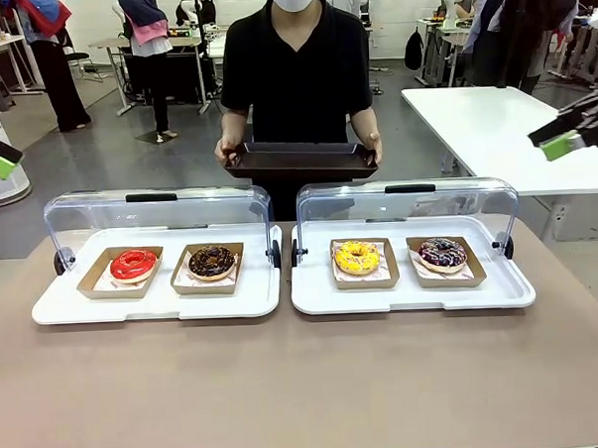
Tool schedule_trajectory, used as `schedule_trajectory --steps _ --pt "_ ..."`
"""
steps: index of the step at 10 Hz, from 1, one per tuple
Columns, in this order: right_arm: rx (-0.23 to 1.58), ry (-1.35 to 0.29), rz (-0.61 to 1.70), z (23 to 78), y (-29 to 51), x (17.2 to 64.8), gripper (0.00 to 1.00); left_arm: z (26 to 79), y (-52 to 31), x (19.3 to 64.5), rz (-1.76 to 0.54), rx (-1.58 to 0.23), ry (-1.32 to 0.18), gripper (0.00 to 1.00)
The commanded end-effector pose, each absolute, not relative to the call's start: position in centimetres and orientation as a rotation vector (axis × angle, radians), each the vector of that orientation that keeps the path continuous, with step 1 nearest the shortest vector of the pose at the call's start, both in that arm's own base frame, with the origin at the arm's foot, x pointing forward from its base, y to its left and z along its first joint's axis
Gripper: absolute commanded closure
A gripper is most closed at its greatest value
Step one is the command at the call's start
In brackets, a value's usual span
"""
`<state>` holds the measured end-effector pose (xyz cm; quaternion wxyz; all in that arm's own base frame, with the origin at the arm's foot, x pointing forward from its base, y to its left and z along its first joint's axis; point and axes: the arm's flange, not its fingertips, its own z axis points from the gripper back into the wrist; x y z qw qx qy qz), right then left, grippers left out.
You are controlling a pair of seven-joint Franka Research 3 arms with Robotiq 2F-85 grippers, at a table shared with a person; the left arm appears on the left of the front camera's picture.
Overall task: Provide the desired donut to the person.
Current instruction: Pick up and lift the Paper togo box containing the Donut pointed at by the person.
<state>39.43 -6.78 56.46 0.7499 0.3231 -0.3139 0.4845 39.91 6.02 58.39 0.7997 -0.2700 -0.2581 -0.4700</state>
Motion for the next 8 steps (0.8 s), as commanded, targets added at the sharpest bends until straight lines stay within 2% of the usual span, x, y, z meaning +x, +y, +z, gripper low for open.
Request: schedule_trajectory --steps 1,5,8 --pt "0.758 -0.712 1.045 55.9 -9.3 40.1 0.00 58.1 9.0 41.0 -1.012 -0.664 -0.559 0.00" --pt "0.775 -0.746 0.985 55.1 -12.2 38.6 0.00 54.7 11.7 40.3 -1.113 -0.675 -0.758 0.00" --pt "0.788 -0.767 0.972 55.1 -12.5 38.1 0.00 54.3 11.7 40.4 -1.186 -0.679 -0.819 0.00"
